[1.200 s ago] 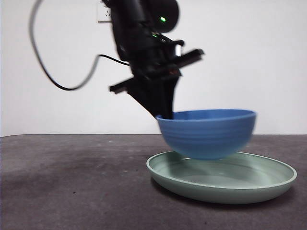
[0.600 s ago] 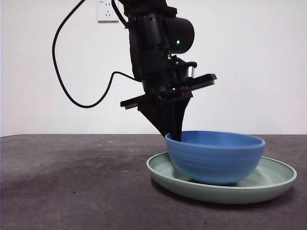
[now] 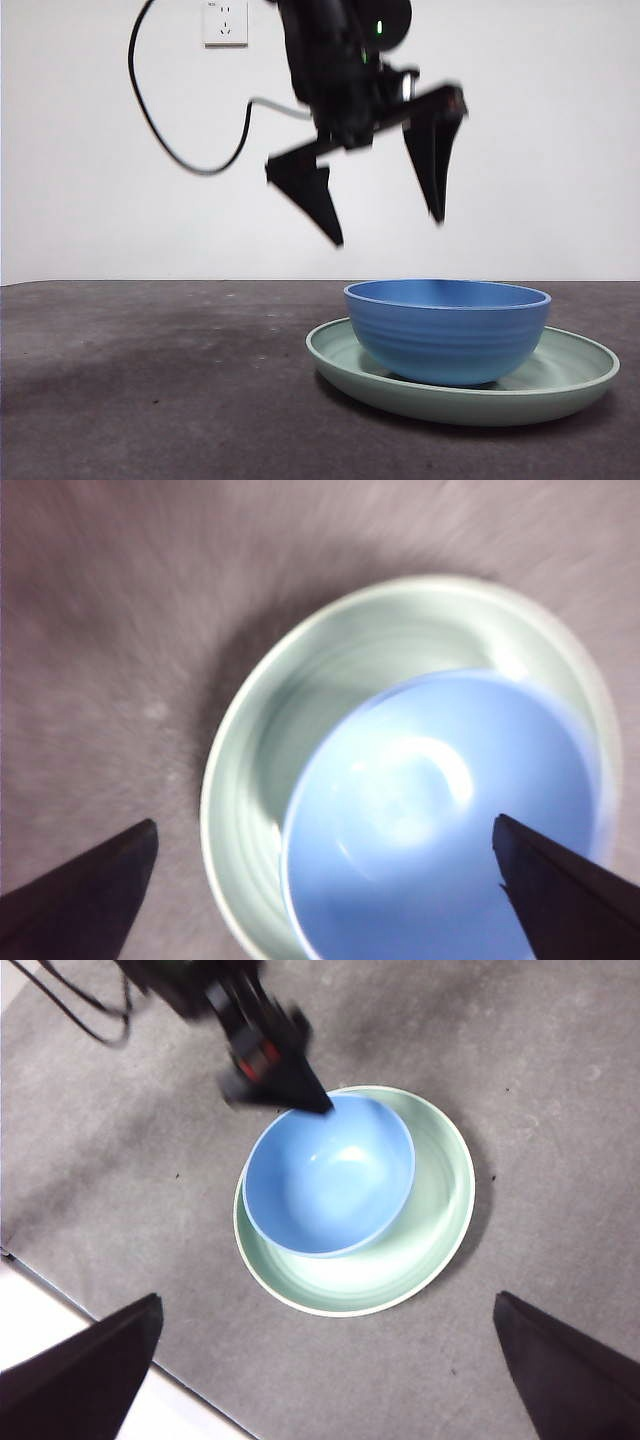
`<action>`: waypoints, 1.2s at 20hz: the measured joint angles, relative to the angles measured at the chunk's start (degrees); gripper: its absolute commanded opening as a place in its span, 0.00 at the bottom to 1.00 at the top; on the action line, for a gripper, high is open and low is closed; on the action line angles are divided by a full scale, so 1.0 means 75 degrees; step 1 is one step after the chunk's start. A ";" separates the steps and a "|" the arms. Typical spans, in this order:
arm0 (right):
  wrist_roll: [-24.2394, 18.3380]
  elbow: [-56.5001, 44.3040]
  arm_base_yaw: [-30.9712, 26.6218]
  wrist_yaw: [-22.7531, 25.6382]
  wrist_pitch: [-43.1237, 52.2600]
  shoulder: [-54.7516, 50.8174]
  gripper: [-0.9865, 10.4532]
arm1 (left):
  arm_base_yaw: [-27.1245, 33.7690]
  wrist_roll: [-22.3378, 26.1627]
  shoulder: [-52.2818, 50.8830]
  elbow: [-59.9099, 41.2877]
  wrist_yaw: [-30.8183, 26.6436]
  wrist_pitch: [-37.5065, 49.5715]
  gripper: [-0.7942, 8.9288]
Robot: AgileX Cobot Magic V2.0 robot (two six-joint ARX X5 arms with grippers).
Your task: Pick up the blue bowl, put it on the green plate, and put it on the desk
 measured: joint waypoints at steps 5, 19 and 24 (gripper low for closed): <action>0.0000 0.0000 0.0000 0.0000 0.0003 0.0000 0.66 | 0.0009 0.0513 -0.0248 0.0953 0.0000 -0.1376 0.88; 0.0023 0.0000 0.0000 -0.0003 0.0329 0.0000 0.66 | 0.0038 0.1032 -0.4468 0.0501 0.0000 -0.1950 0.88; 0.0070 0.0000 0.0000 -0.0006 0.0329 0.0000 0.66 | 0.0038 0.1008 -0.6866 -0.2500 -0.0137 -0.0609 0.88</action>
